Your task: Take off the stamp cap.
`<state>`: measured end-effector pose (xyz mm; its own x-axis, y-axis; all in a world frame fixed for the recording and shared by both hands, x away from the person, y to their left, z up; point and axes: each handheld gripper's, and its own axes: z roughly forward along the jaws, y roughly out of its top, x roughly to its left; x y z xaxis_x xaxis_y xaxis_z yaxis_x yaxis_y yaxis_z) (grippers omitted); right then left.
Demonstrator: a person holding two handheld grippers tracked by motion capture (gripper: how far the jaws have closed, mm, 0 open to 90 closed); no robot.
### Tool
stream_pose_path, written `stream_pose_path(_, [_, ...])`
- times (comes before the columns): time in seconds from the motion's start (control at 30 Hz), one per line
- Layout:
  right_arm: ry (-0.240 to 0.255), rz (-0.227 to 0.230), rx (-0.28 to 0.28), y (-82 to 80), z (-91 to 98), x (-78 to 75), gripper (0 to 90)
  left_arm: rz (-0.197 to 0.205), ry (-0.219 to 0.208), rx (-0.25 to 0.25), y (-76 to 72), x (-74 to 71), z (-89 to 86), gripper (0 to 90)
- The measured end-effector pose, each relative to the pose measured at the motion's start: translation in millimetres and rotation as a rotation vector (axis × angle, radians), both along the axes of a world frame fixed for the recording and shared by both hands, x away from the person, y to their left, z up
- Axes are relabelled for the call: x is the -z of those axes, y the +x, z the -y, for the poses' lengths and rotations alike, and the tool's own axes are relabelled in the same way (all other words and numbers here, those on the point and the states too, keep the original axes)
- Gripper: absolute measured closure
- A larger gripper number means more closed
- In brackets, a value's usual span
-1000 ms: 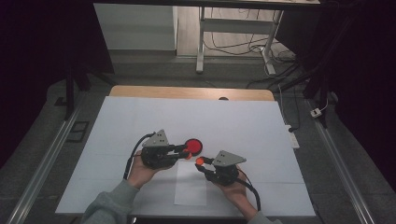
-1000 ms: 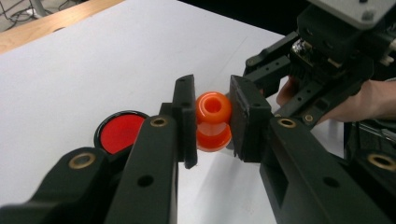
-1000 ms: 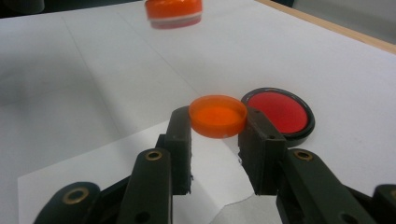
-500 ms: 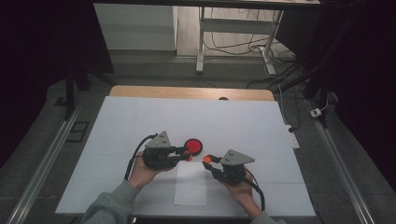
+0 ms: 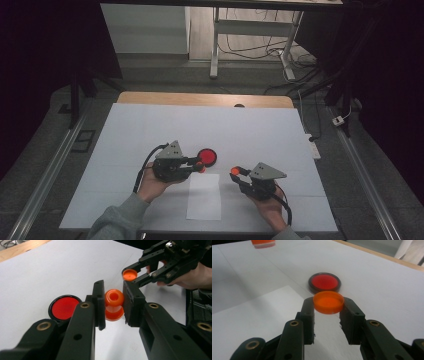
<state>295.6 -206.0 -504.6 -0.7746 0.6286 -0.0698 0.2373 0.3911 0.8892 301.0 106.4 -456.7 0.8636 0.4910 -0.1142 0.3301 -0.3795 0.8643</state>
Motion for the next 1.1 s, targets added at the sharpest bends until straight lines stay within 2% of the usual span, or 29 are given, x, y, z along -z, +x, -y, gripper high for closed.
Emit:
stream_pose_path(0.2, [0.017, 0.002, 0.052, -0.7, 21.0, -2.3, 64.7, -0.002, 0.004, -0.004, 1.0, 0.7, 0.0, 72.7])
stream_pose_path(0.4, [0.005, 0.004, 0.074, -2.2, 34.5, -2.2, 64.7, 0.003, 0.017, -0.013, 1.3, 1.5, -0.9, 72.7])
stream_pose_path(0.8, [0.024, 0.002, 0.127, -13.7, 67.7, -2.1, 64.6, 0.009, 0.017, -0.034, 3.8, 2.1, -4.8, 72.7])
stream_pose_path(1.1, [0.035, 0.005, 0.154, -13.8, 77.1, -3.9, 64.6, 0.009, 0.01, -0.051, 6.6, 2.4, -6.9, 72.7])
